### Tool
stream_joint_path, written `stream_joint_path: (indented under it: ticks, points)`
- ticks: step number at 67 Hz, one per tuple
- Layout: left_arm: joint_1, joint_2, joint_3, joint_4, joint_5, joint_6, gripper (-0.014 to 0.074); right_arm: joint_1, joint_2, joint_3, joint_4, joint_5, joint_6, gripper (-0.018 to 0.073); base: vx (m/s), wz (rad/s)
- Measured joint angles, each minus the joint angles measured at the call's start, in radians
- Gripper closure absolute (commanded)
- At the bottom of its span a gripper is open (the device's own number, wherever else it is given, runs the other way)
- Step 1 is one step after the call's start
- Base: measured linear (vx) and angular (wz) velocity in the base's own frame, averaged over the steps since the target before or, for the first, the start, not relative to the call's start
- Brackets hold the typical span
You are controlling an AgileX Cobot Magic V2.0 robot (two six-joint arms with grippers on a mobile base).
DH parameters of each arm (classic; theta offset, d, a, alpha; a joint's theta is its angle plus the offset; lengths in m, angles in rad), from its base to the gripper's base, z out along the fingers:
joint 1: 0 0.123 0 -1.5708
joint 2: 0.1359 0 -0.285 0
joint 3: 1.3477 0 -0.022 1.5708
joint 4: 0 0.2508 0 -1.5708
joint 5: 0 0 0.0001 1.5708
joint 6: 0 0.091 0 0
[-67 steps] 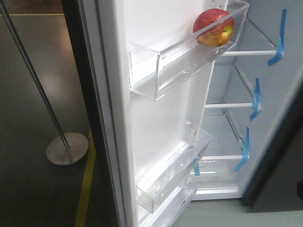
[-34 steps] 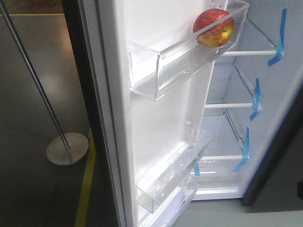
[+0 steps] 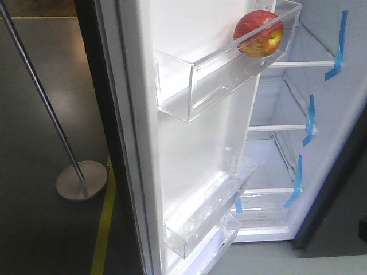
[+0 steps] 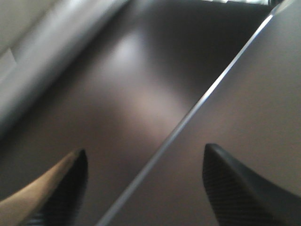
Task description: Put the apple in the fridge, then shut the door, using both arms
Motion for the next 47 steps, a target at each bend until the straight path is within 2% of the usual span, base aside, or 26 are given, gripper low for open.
stream_joint_path:
  ticks: [12,31,47]
  points:
    - [-0.019,0.125,-0.119,0.132,-0.017,-0.074,0.0084,0.000,0.000,0.000,0.037,0.000,0.000,0.0564,0.00,0.00]
    - [-0.133,0.176,-0.196,0.217,-0.077,-0.104,0.0084,0.000,0.000,0.000,0.043,0.000,0.000,0.0564,0.00,0.00]
    - [-0.185,0.177,-0.198,0.268,-0.173,-0.132,0.0097,0.000,0.000,0.000,0.044,0.000,0.000,0.0564,0.00,0.00]
